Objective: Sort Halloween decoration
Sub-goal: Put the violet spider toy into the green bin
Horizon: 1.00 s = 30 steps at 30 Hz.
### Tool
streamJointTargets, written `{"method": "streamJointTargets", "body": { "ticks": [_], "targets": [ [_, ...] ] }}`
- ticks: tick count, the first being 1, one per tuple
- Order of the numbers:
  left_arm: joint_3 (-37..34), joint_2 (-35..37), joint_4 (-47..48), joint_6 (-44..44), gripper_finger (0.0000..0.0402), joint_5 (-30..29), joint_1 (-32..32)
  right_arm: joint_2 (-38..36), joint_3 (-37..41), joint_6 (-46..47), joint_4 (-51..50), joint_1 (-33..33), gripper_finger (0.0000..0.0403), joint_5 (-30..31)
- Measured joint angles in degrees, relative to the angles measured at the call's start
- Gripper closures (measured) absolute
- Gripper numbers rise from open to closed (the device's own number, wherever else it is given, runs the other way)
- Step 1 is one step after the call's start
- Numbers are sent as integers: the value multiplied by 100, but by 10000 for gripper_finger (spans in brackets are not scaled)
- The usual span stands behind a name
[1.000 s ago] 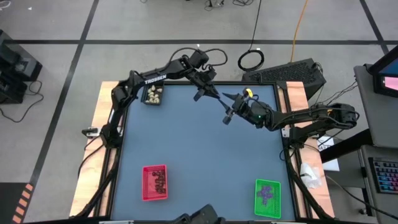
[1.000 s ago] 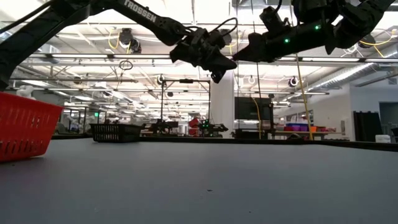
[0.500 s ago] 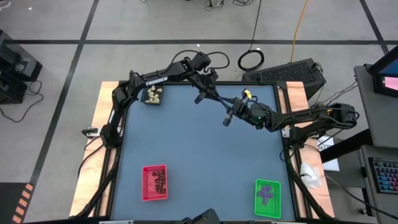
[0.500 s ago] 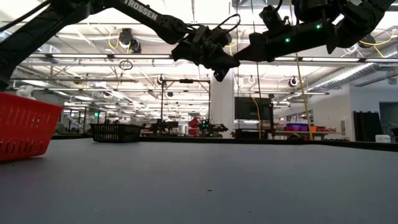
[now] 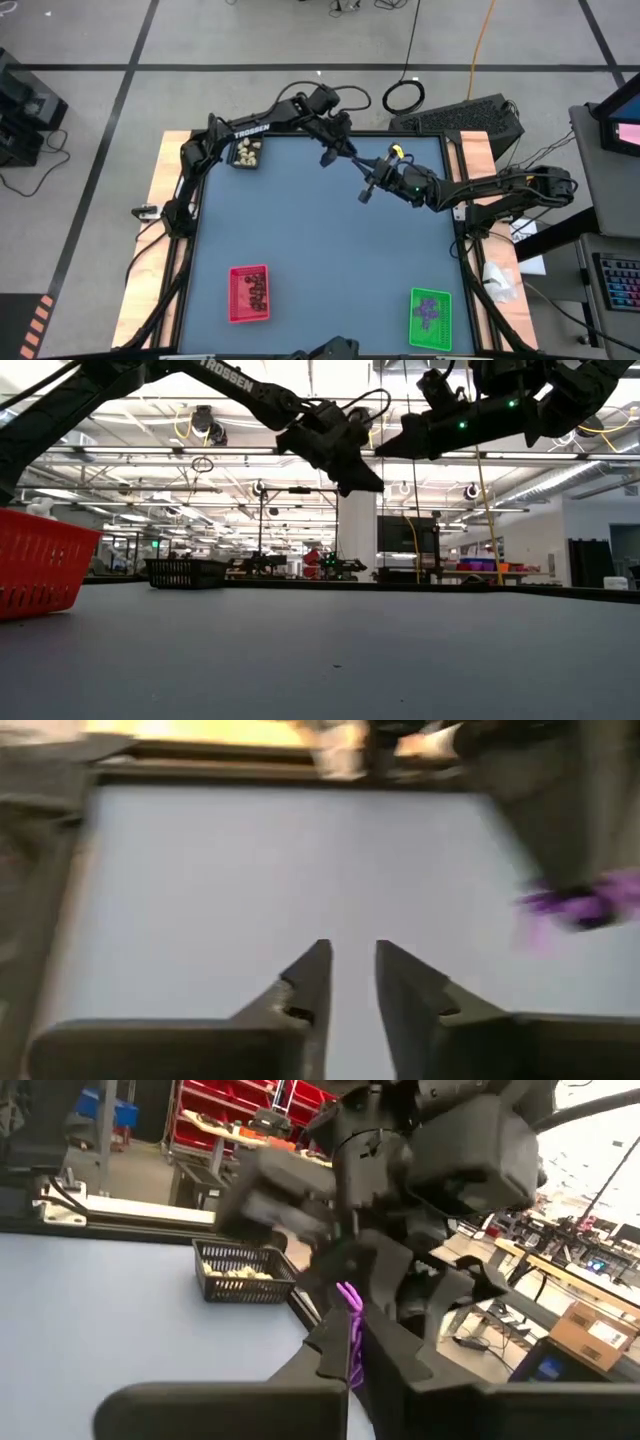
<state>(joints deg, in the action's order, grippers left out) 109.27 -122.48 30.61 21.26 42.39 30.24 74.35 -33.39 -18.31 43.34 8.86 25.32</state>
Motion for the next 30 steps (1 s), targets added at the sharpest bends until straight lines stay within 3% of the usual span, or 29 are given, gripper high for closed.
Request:
{"method": "streamJointTargets", "body": {
  "ticks": [4, 8, 18, 23, 30],
  "targets": [
    [0, 8, 23, 163, 286, -979, 0, 0, 0, 0, -8, 4, 399, 4],
    [-2, 235, 281, 677, 277, -1430, -11, 0, 0, 0, -37, 2, 399, 2],
    [-147, 453, 905, 175, 394, -2001, -183, 2, -2, 87, -505, 70, 399, -5],
    [-663, 442, 230, -271, 400, -2990, -400, 2, -2, 87, -624, 70, 399, -7],
    [-1368, 457, -685, -600, 401, -3700, -652, 2, -2, 87, -710, 66, 399, -9]
  ]
}}
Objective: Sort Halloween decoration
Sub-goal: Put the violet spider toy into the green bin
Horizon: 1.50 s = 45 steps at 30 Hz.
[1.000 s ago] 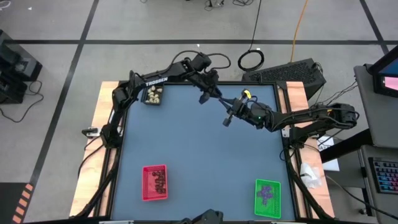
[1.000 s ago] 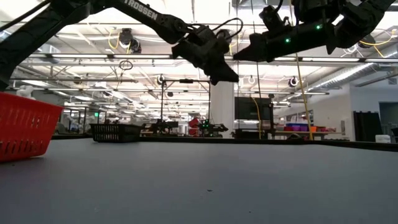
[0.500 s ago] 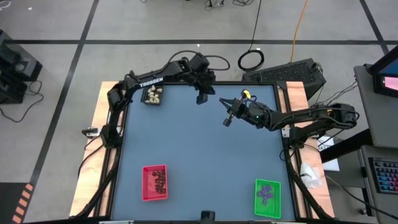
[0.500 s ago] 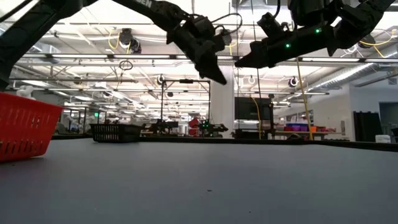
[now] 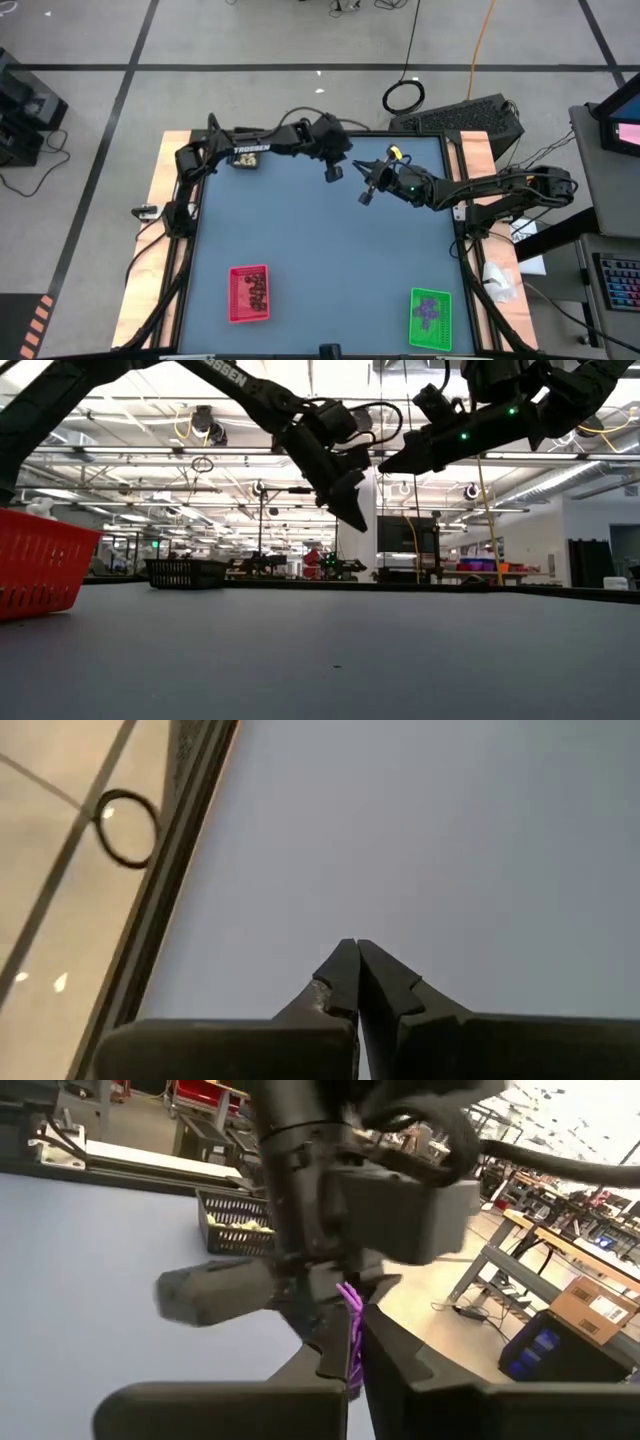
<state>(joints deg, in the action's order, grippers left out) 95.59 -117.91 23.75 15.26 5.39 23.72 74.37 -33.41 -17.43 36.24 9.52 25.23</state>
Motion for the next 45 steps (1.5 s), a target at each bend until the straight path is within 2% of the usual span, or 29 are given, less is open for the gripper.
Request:
{"method": "streamJointTargets", "body": {
  "ticks": [7, 12, 15, 18, 24, 29, 32, 37, 45],
  "targets": [
    [-1018, 502, -694, -186, 401, -657, -193, 0, -2, 4, -105, 0, 399, 1],
    [-2019, 1340, -882, -400, 402, -804, -369, 0, -2, 16, -135, -9, 399, -41],
    [-2683, 1923, -1101, -608, 402, -905, -550, 0, -2, 46, -97, -22, 399, -305],
    [-3418, 2525, -1691, -885, 402, -1128, -825, -2, -2, 47, -86, -77, 399, -304],
    [-4912, 3492, -3019, -898, 402, -1711, -1508, -2, -2, 175, -196, -290, 399, -304],
    [-5730, 4016, -3624, -1044, 402, -2092, -2106, -12, -10, 425, -553, -581, 399, -299],
    [-6097, 4271, -3958, -1148, 402, -2295, -2433, -46, -252, 632, -1262, -803, 399, -297],
    [-6470, 4569, -4259, -1198, 402, -2381, -2893, -105, -950, 1239, -3037, -1327, 399, -295],
    [-6697, 4815, -4601, -1193, 402, -2533, -3626, -106, -1892, 2947, -5647, -2352, 399, -382]
  ]
}}
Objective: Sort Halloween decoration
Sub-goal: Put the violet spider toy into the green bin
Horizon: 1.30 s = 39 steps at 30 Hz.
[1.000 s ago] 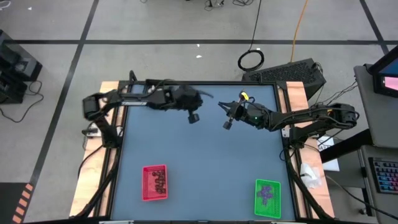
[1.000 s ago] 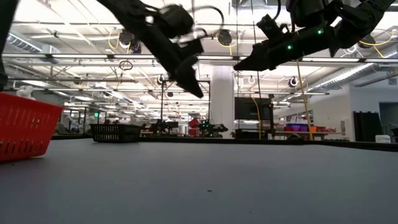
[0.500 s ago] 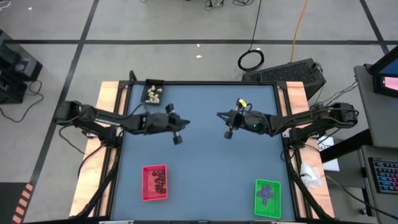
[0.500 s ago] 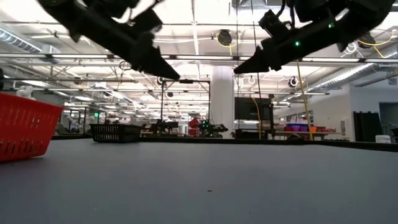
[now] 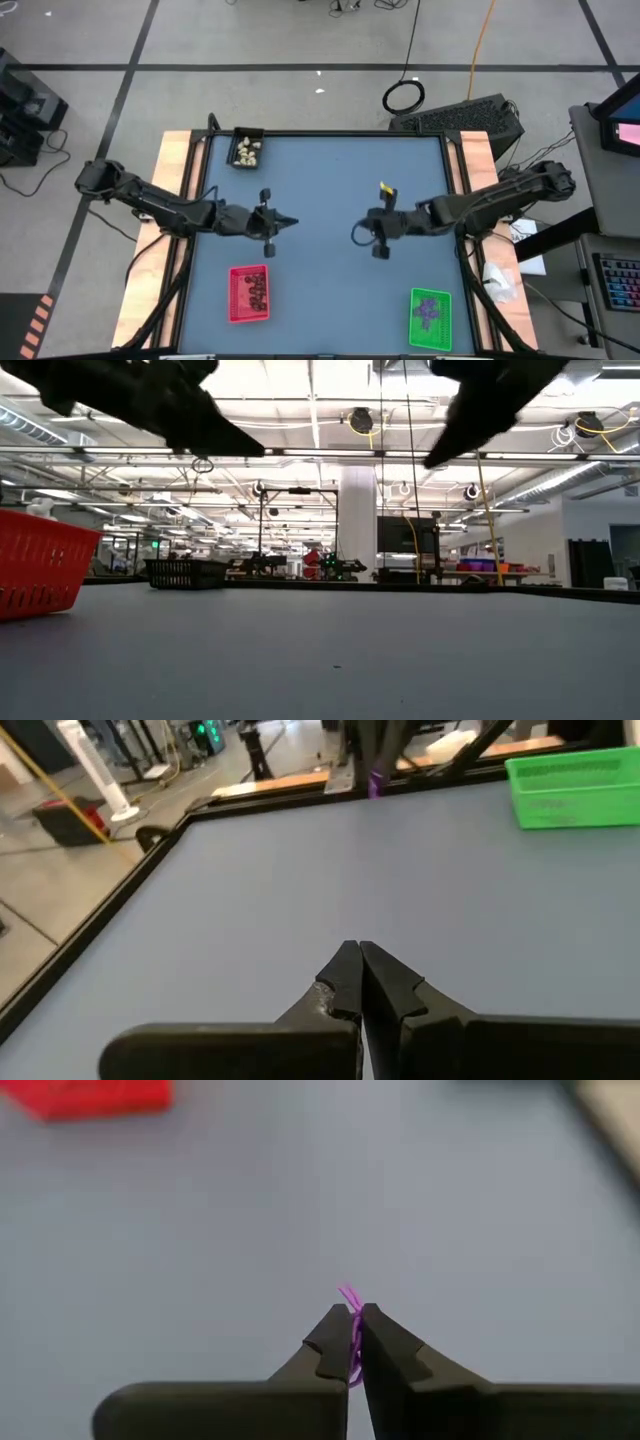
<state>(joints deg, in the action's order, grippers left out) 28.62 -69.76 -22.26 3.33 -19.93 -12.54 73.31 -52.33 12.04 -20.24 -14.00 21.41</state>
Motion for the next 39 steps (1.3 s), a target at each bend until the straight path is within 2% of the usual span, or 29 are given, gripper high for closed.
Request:
{"method": "streamJointTargets", "body": {
  "ticks": [6, 17, 25, 31, 39],
  "targets": [
    [-108, 145, 89, 2, 402, -409, -475, -36, -370, 1633, -1285, -822, 399, -779],
    [-107, 171, 41, 153, 402, -449, -671, -36, -558, 4827, -2240, -2416, 399, -2139],
    [-105, 171, 30, 165, 402, -503, -671, 193, -558, 7009, -2386, -3453, 399, -2325],
    [-103, 171, 30, 195, 402, -567, -666, 752, -558, 7448, -2467, -3799, 400, -2755],
    [-100, 169, 30, 191, 402, -584, -666, 1480, -556, 7444, -2464, -3795, 401, -2765]
  ]
}}
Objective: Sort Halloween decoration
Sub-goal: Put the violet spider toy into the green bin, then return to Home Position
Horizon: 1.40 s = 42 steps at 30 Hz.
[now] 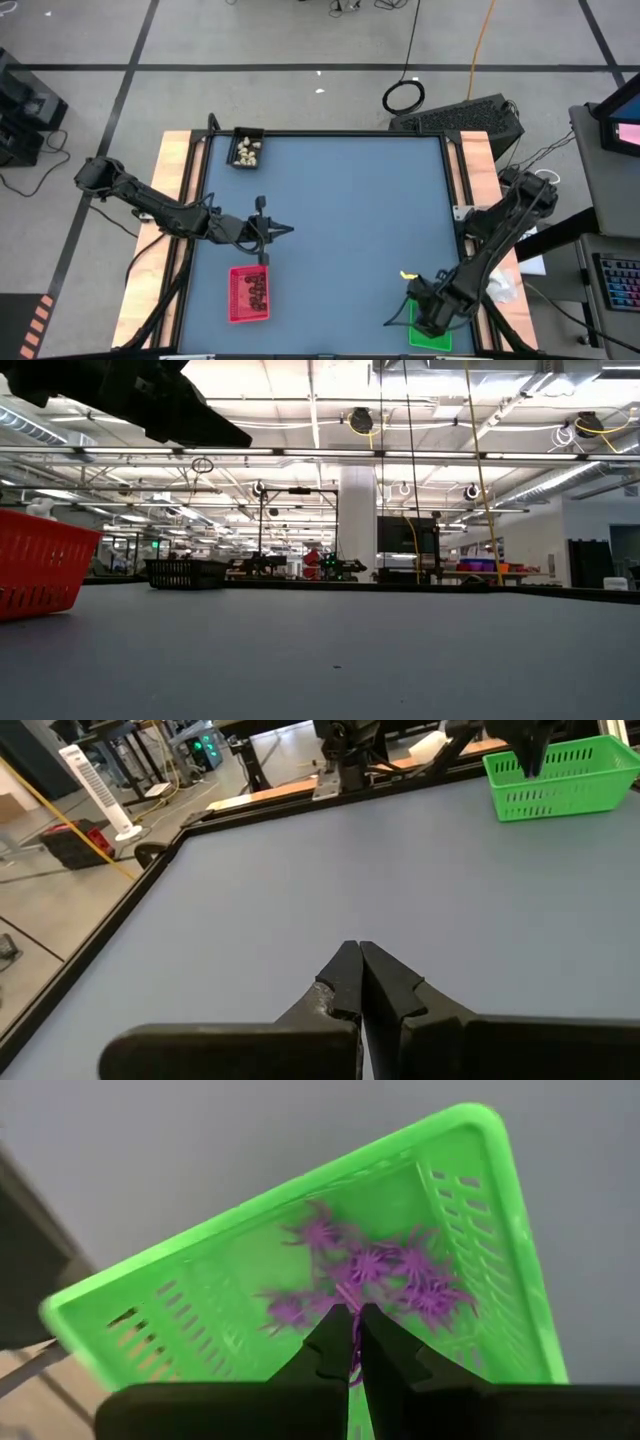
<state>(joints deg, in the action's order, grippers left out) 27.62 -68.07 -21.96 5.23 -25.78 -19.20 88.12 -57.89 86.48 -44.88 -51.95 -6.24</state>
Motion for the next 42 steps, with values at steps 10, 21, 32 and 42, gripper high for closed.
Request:
{"method": "streamJointTargets", "body": {
  "ticks": [10, 21, 32, 42],
  "targets": [
    [2, 0, 0, -37, 402, -5, 0, 606, 2, -196, 68, 169, 387, -3],
    [2, 0, 0, -45, 402, -5, 0, 327, -116, -611, -14, 317, 300, -3],
    [7, 492, 390, -52, 402, 837, 157, -391, -398, -2339, -598, 515, 376, 849],
    [7, 815, 528, 34, 402, 1591, 619, -1105, -149, -5206, -174, 1465, 402, 2070]
  ]
}}
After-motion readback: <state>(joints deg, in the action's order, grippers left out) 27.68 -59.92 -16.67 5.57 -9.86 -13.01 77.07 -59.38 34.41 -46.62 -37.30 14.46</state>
